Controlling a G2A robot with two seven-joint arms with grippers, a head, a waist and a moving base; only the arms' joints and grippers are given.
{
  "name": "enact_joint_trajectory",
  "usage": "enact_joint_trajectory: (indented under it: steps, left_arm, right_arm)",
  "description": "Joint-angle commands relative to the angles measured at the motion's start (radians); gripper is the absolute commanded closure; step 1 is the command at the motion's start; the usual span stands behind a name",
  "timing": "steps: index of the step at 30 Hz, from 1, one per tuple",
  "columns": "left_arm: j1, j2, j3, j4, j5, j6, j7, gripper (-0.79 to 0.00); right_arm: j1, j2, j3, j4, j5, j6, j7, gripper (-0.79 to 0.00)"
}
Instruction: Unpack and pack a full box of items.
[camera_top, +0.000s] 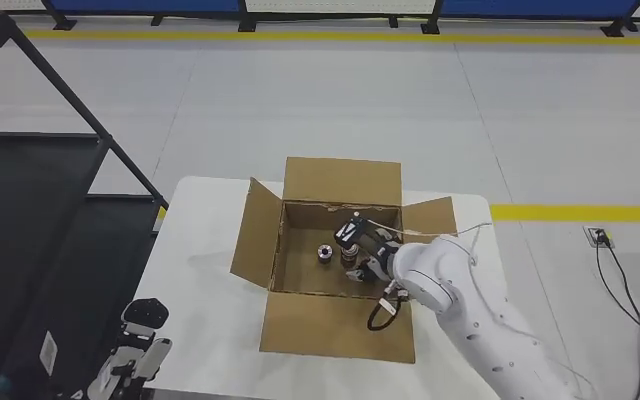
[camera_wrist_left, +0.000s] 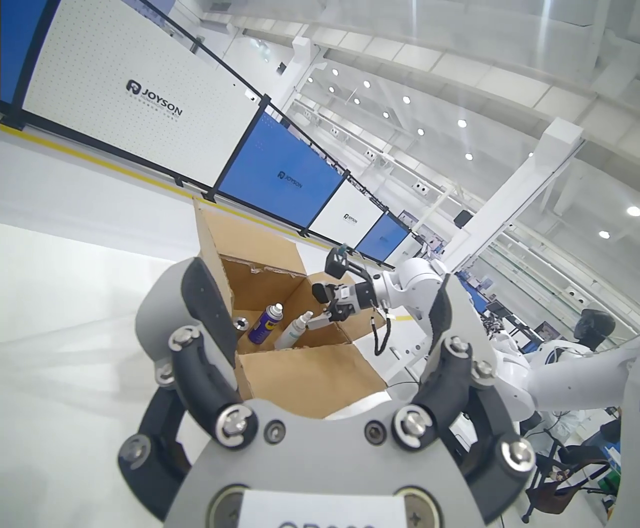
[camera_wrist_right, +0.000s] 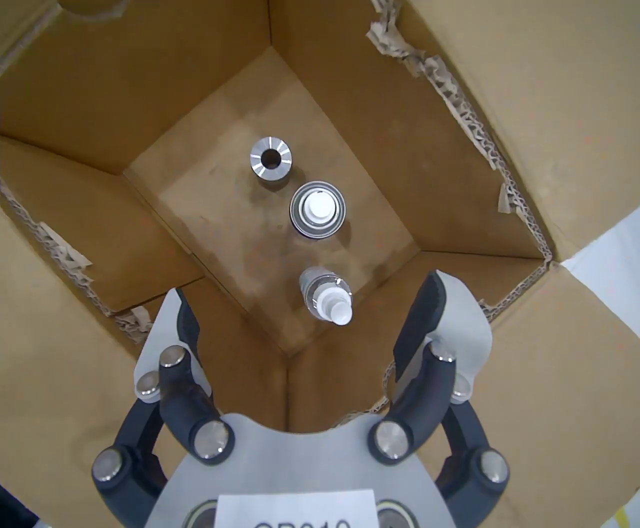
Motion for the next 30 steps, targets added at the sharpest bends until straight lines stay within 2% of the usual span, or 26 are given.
enact_joint_trajectory:
  steps: [1,5,9,11,13,15,22,24,27,30]
  left_arm:
    - [-0.033,0.004,0.014,-0.001,-0.02,0.025,-0.032,-0.785]
    - [-0.084,0.009,0.024,0.002,-0.062,0.066,-0.074,-0.785]
    - [-0.093,0.011,0.024,0.0,-0.068,0.076,-0.08,-0.785]
    - [-0.093,0.011,0.024,0.0,-0.068,0.076,-0.08,-0.785]
    - [-0.093,0.011,0.024,0.0,-0.068,0.076,-0.08,-0.785]
    - [-0.093,0.011,0.024,0.0,-0.068,0.076,-0.08,-0.785]
    - [-0.093,0.011,0.024,0.0,-0.068,0.076,-0.08,-0.785]
    - [-0.093,0.011,0.024,0.0,-0.068,0.076,-0.08,-0.785]
    - [-0.093,0.011,0.024,0.0,-0.068,0.076,-0.08,-0.785]
    - [-0.093,0.011,0.024,0.0,-0.068,0.076,-0.08,-0.785]
  right_arm:
    - [0.051,-0.012,-0.037,0.066,0.018,-0.025,0.031,-0.785]
    - [0.126,-0.037,-0.095,0.181,0.043,-0.041,0.073,-0.785]
    - [0.175,-0.059,-0.137,0.289,0.074,-0.059,0.078,-0.785]
    - [0.195,-0.069,-0.155,0.34,0.085,-0.064,0.081,-0.69]
    - [0.212,-0.078,-0.169,0.385,0.1,-0.072,0.08,-0.465]
    - [0.226,-0.086,-0.178,0.421,0.119,-0.085,0.077,-0.391]
    - [0.249,-0.103,-0.202,0.506,0.132,-0.094,0.07,-0.326]
    - [0.251,-0.107,-0.206,0.516,0.134,-0.095,0.064,-0.249]
    - [0.251,-0.109,-0.201,0.513,0.14,-0.098,0.046,0.0]
    - [0.244,-0.099,-0.175,0.49,0.136,-0.106,0.027,0.0]
